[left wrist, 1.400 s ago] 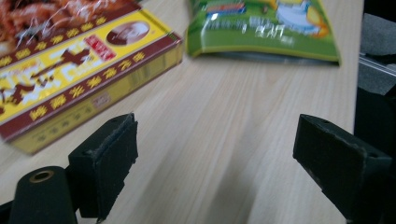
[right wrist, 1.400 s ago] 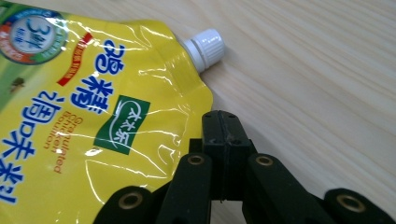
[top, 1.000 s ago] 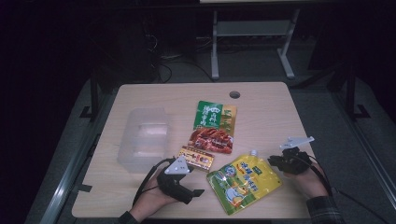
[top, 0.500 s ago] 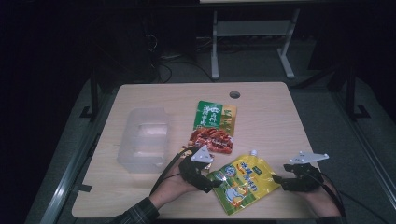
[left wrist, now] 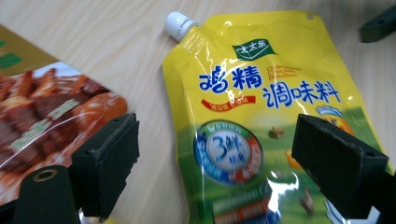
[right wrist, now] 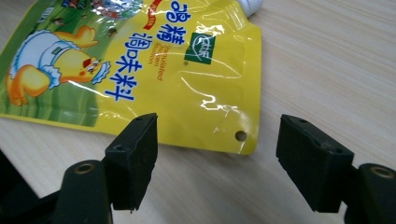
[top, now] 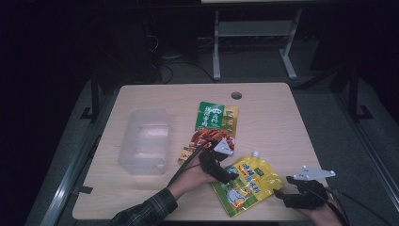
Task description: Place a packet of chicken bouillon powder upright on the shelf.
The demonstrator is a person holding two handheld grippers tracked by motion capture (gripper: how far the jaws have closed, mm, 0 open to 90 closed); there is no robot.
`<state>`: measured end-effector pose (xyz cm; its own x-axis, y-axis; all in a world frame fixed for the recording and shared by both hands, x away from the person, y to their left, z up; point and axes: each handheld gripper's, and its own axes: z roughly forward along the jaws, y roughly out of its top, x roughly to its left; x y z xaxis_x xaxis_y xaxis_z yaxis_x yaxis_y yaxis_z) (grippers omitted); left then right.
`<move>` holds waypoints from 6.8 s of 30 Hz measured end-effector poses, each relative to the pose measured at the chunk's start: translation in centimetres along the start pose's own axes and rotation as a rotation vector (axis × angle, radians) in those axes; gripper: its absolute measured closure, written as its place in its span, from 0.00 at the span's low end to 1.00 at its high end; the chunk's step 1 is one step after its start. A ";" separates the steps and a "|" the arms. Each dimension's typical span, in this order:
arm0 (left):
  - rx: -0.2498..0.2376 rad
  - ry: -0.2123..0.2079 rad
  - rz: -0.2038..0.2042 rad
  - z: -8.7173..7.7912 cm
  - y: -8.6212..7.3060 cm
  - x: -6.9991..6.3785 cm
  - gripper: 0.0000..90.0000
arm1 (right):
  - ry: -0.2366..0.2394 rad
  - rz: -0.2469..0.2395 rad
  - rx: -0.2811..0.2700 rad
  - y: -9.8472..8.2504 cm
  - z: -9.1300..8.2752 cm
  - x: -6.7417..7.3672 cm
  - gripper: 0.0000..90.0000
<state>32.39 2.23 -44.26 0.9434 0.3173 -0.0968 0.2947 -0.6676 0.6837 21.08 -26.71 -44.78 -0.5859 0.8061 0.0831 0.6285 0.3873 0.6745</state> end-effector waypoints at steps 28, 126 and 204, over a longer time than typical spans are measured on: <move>0.105 -0.051 -0.075 3.4 1.4 0.7 0.87 | -0.016 -0.002 -0.058 -0.3 -1.4 0.3 0.34; -0.347 0.081 -0.169 -12.3 -2.0 1.2 0.98 | 0.561 -0.112 -0.371 11.9 2.0 -0.3 0.98; -0.144 0.057 -0.063 -9.9 -9.7 -4.4 0.16 | 0.639 -0.282 -0.309 34.9 13.4 16.6 0.99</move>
<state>23.85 14.00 -43.28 0.9123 0.3959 -0.1043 0.3243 -0.5432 0.7745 40.18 6.19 -29.69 -0.9443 0.2431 0.2218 0.2942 0.3217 0.9000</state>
